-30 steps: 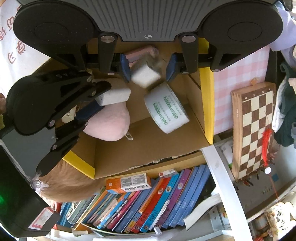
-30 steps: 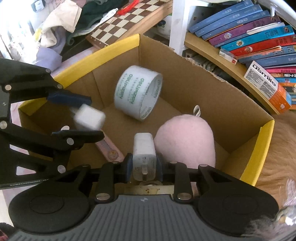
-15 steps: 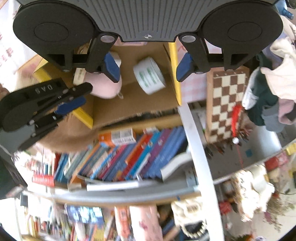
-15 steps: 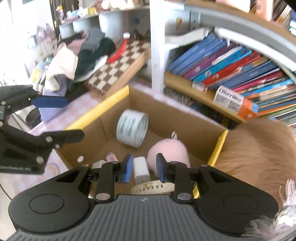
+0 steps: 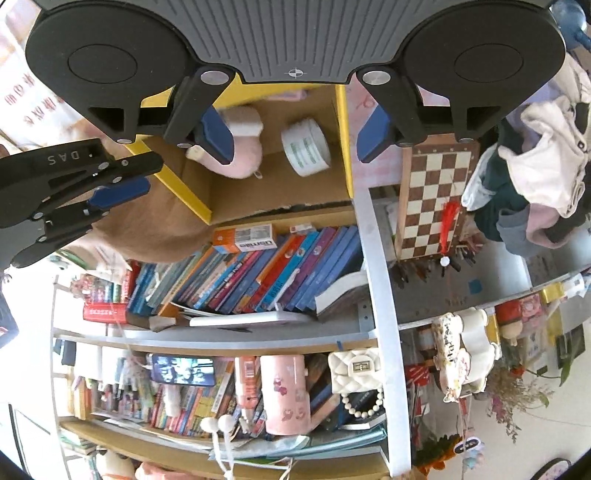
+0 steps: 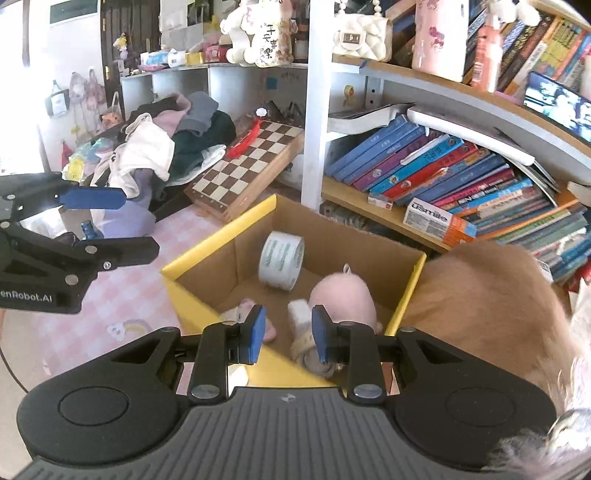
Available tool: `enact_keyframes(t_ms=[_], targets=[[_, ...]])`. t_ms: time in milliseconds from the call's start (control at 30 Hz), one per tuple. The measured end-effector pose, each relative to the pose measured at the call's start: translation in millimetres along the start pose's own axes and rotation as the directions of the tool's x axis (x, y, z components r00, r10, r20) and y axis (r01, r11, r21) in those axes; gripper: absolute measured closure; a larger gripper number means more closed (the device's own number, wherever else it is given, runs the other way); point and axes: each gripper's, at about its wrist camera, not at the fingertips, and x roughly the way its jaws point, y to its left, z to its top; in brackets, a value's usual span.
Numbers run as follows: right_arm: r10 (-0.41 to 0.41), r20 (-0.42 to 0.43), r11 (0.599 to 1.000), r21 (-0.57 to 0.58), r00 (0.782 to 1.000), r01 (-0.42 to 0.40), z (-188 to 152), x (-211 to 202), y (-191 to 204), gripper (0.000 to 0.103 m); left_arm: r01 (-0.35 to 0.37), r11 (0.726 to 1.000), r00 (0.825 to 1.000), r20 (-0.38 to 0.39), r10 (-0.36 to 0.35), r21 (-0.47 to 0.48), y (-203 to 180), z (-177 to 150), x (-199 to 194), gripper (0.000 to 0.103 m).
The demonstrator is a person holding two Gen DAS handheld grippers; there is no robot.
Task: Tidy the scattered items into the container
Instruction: 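Withdraw both grippers from the box back over the table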
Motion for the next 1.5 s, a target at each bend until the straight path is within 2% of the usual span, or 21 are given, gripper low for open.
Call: enact_keyframes(t_ms=[300, 500, 667, 733, 900, 1067, 1200, 1500], targets=[[-0.062, -0.042, 0.995, 0.079, 0.997, 0.065, -57, -29, 30, 0.077, 0.040, 0.999, 0.997, -0.071, -0.042, -0.020, -18, -48, -31, 0.026], [-0.106, -0.083, 0.982, 0.150, 0.991, 0.118, -99, -33, 53, 0.077, 0.039, 0.998, 0.992, -0.120, -0.045, -0.053, -34, -82, -41, 0.026], [-0.131, -0.105, 0.971, 0.185, 0.986, 0.148, -126, -37, 72, 0.077, 0.026, 0.999, 0.989, -0.144, -0.031, -0.038, -41, -101, -50, 0.026], [-0.142, -0.106, 0.967, 0.197, 0.984, 0.161, -134, -39, 79, 0.077, 0.011, 0.999, 0.988, -0.152, -0.017, -0.039, -43, -108, -54, 0.023], [-0.175, -0.095, 0.959, 0.208, 0.980, 0.192, -150, -45, 94, 0.077, -0.001, 0.999, 0.986, -0.168, -0.007, -0.045, -46, -122, -61, 0.022], [-0.161, -0.111, 0.951, 0.248, 0.981, 0.184, -160, -44, 100, 0.077, 0.003, 0.999, 0.984, -0.178, -0.009, -0.035, -50, -130, -63, 0.022], [-0.160, -0.117, 0.954, 0.236, 0.980, 0.184, -163, -42, 108, 0.077, -0.001, 0.999, 0.982, -0.191, -0.005, -0.036, -51, -135, -62, 0.021], [-0.195, -0.111, 0.937, 0.271, 0.975, 0.218, -165, -42, 103, 0.075, -0.009, 0.999, 0.980, -0.199, 0.002, -0.035, -52, -138, -63, 0.021]])
